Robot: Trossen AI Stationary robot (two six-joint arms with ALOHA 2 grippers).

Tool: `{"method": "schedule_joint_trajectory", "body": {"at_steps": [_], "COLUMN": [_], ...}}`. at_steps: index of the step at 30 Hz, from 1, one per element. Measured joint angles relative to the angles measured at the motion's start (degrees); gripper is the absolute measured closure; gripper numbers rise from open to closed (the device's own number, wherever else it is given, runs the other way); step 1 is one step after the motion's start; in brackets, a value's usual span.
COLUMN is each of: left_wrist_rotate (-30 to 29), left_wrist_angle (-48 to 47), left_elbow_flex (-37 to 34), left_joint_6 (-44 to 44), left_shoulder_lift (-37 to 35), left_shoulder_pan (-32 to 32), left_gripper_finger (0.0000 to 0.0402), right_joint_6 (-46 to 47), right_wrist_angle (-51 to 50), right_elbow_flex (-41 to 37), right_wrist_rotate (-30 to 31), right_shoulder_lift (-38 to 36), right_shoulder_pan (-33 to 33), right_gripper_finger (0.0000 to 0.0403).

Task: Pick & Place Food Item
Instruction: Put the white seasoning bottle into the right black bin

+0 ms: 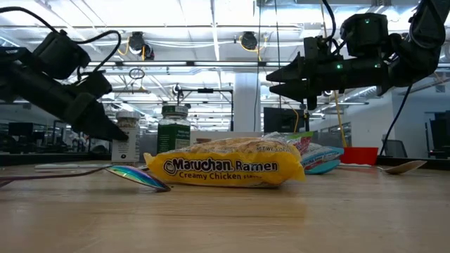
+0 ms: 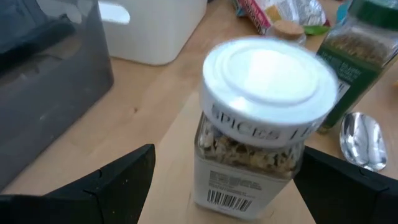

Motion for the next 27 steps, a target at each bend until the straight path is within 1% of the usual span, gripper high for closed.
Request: {"method": "schedule_joint_trajectory", "body": {"at_steps": [15,20,27], "left_wrist_rotate": [0.32,-0.21,-0.21], "left_wrist_angle": [10.44,12.28,17.51], "left_elbow_flex": [0.02,0.02,0.02], "left_joint_6": [-0.44,-0.45,-0.82], "left_shoulder_lift": [14.47,18.43,23.07], "left_shoulder_pan": [0.00,0.02,0.00], "left_gripper_finger": [0.0036,0.0036,0.0036], "right_joint_6": [-0.87,-0.87,-0.88], "right_wrist_angle": [0.06,-0.28,-0.79], "right_elbow_flex": [0.00,0.00,0.00], "right_wrist_rotate": [0.00,0.00,0.00], "right_shoulder_lift": [0.00,0.00,0.00], "right_shoulder_pan": [0.00,-0.01,0.00], "right_gripper_finger": [0.0206,0.0206,0.0206]}}
